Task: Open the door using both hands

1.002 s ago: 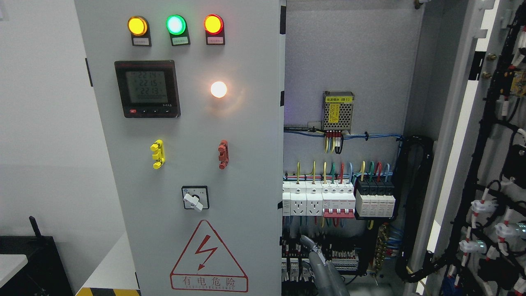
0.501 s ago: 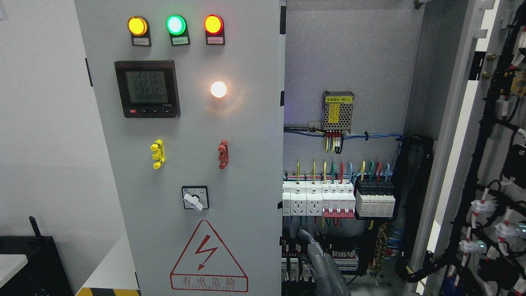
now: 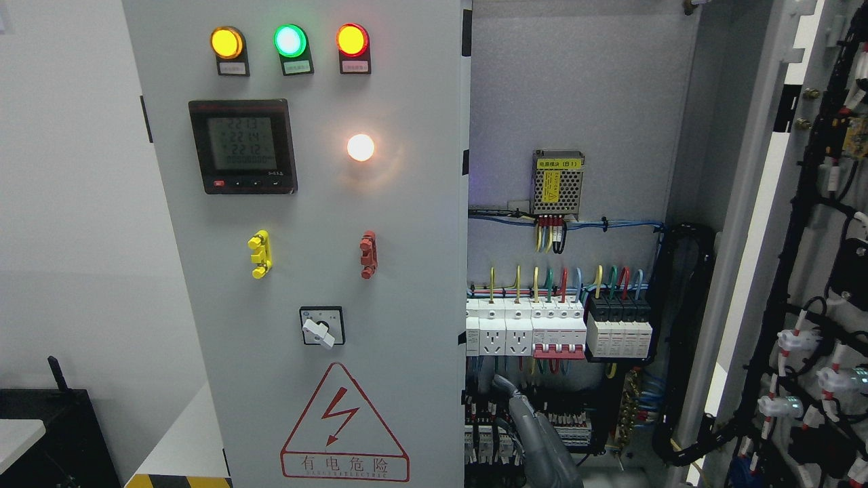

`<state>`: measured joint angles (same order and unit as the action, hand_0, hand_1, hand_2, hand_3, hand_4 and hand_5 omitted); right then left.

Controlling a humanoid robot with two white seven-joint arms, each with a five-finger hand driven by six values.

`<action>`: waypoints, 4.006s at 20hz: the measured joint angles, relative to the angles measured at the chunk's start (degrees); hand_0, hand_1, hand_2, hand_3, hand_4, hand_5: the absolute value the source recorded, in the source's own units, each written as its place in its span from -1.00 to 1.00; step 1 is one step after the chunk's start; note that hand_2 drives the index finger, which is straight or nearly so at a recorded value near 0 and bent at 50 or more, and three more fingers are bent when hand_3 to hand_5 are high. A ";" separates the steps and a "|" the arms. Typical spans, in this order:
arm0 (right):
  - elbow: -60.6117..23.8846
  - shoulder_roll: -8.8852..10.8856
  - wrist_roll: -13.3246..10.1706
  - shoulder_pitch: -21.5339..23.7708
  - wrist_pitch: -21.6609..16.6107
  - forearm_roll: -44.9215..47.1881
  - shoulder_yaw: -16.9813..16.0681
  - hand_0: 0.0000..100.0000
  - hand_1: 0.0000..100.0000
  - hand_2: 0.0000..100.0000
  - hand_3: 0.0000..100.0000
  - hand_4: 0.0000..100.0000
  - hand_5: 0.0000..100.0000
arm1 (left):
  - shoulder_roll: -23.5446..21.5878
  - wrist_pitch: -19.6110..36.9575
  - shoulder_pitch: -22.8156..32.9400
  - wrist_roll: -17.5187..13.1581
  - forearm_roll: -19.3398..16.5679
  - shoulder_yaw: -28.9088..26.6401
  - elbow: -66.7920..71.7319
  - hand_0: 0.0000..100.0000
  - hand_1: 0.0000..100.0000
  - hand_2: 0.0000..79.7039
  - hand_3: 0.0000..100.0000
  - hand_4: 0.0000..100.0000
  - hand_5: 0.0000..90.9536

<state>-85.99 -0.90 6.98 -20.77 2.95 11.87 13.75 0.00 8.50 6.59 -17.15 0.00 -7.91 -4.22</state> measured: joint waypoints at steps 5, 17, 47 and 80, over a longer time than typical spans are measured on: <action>0.38 0.33 0.22 -0.48 0.00 0.20 0.12 -0.23 -1.00 -1.00 -1.00 -1.00 -1.00 | 0.00 0.00 0.00 0.00 0.00 0.00 0.00 -1.00 -1.00 -1.00 -1.00 -1.00 -1.00; 0.57 0.70 0.31 -1.07 0.00 0.33 1.13 -0.23 -1.00 -1.00 -1.00 -1.00 -1.00 | 0.00 -0.30 0.00 0.00 0.00 0.00 0.00 -1.00 -1.00 -1.00 -1.00 -1.00 -1.00; 0.72 0.89 0.47 -3.50 1.85 2.76 2.80 -0.23 -1.00 -1.00 -1.00 -1.00 -1.00 | 0.00 -1.33 -0.08 0.12 -2.26 1.63 0.24 -1.00 -1.00 -1.00 -1.00 -1.00 -1.00; 2.89 0.90 4.97 -6.17 1.99 3.74 3.59 -0.23 -1.00 -1.00 -1.00 -1.00 -1.00 | 0.00 -0.70 -0.05 0.04 -2.12 3.89 0.12 -1.00 -1.00 -1.00 -1.00 -1.00 -1.00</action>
<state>-83.10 0.00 11.95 -26.94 4.94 15.61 17.34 0.00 7.80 6.54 -17.11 -2.12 -4.03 -4.10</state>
